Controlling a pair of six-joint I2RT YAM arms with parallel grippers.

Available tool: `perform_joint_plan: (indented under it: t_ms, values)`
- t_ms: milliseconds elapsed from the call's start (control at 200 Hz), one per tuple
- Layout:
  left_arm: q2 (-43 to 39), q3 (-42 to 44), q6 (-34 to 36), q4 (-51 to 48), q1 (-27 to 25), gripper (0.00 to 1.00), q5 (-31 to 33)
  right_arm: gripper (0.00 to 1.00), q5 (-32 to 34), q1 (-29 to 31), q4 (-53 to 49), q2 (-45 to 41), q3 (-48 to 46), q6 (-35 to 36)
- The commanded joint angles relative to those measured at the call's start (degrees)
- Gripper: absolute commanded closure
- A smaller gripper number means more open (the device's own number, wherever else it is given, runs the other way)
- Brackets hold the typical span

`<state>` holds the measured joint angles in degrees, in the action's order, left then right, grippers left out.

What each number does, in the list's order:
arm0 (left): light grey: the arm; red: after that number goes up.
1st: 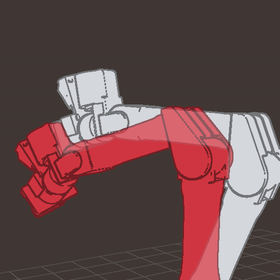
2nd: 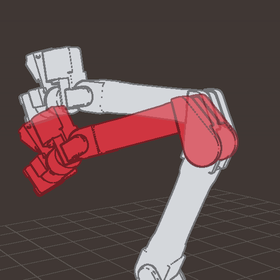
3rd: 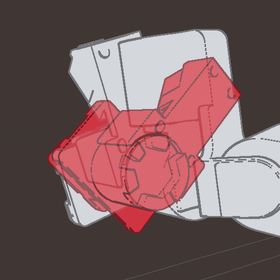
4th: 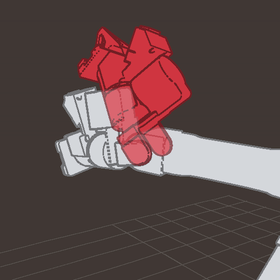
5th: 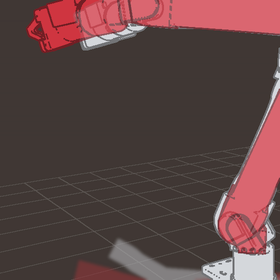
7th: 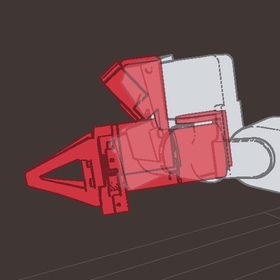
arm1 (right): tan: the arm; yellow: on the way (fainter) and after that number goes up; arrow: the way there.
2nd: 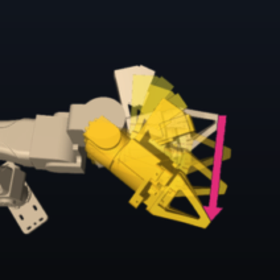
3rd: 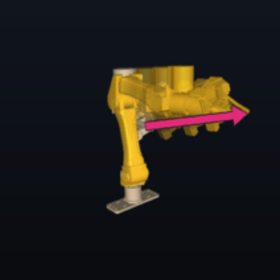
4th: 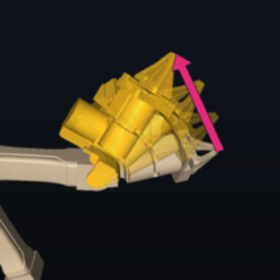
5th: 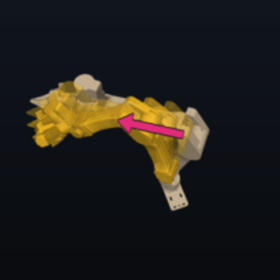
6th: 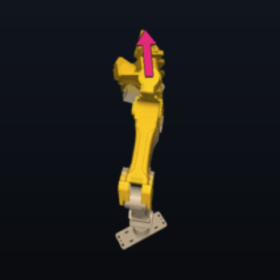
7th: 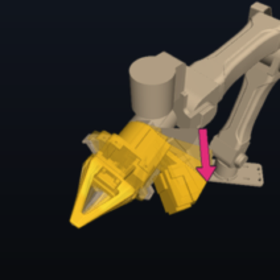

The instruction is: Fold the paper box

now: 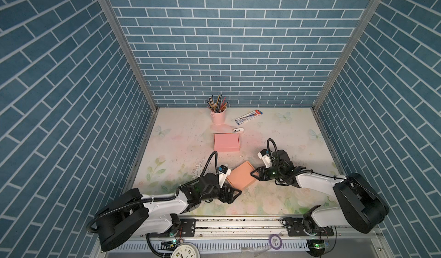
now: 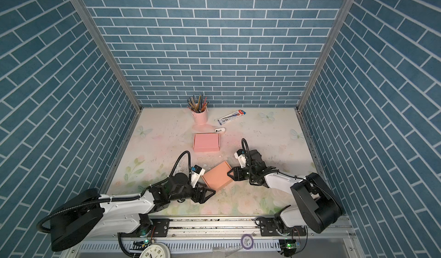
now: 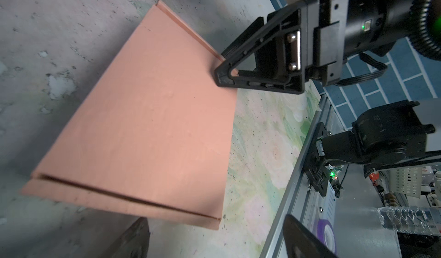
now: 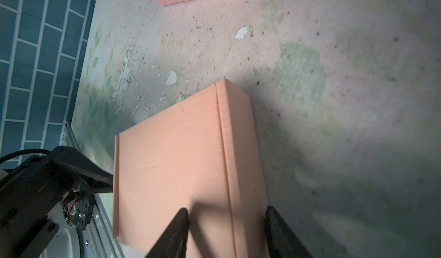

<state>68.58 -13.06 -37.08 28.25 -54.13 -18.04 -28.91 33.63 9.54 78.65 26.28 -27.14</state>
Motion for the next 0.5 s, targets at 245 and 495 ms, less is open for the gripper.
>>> perform_joint_plan:
  t_ms: [245,495]
  values:
    - [1.2,-0.3,0.0,2.8,1.2,0.12,-0.7,0.47,-0.3,2.7,3.4,-6.1,-5.9,-5.9]
    - [1.2,-0.2,-0.1,2.6,1.8,0.14,-0.6,0.46,0.9,4.6,8.3,-9.8,-11.0,-10.8]
